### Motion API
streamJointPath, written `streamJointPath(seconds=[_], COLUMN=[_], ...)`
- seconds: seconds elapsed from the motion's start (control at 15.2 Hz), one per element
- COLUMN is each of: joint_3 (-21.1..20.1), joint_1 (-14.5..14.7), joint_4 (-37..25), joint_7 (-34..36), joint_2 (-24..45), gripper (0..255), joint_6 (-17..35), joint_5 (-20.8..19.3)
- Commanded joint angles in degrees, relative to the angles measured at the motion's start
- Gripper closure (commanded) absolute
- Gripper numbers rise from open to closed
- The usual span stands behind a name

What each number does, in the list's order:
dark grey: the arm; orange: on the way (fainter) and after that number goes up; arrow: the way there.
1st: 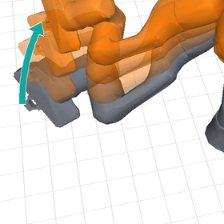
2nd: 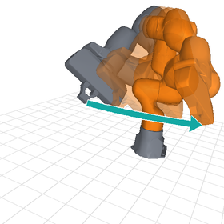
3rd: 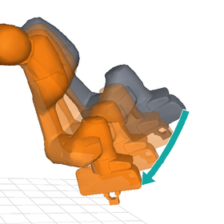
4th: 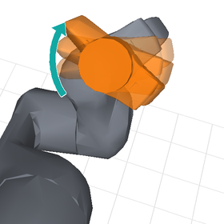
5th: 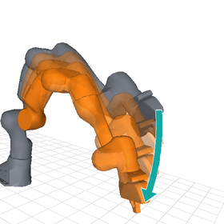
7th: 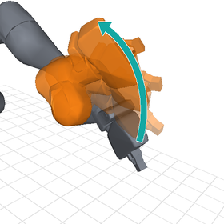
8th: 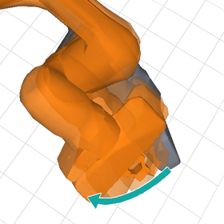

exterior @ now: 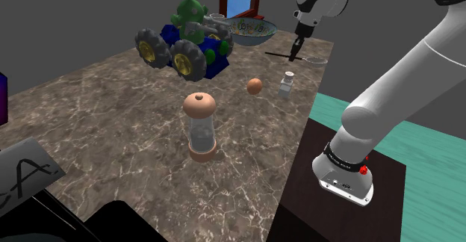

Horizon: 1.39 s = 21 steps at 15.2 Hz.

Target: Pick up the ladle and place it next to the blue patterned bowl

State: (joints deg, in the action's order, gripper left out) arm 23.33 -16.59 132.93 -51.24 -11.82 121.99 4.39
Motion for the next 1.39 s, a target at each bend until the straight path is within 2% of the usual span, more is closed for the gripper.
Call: streamJointPath(seconds=[0.0,0.4,0.46,0.79,1.06,1.32], joint_3=[0.07,0.07,0.07,0.07,-0.14,-0.14], joint_1=[0.01,0.01,0.01,0.01,-0.52,-0.52], joint_4=[0.22,0.22,0.22,0.22,-4.67,-4.67], joint_7=[-0.15,-0.16,-0.16,-0.16,0.88,0.88], joint_2=[0.22,0.22,0.22,0.22,-2.55,-2.55], gripper=[255,255,0,0,0,0], joint_6=[0.46,0.46,0.46,0.46,-6.98,-6.98], joint_5=[0.11,0.11,0.11,0.11,-1.33,-1.33])
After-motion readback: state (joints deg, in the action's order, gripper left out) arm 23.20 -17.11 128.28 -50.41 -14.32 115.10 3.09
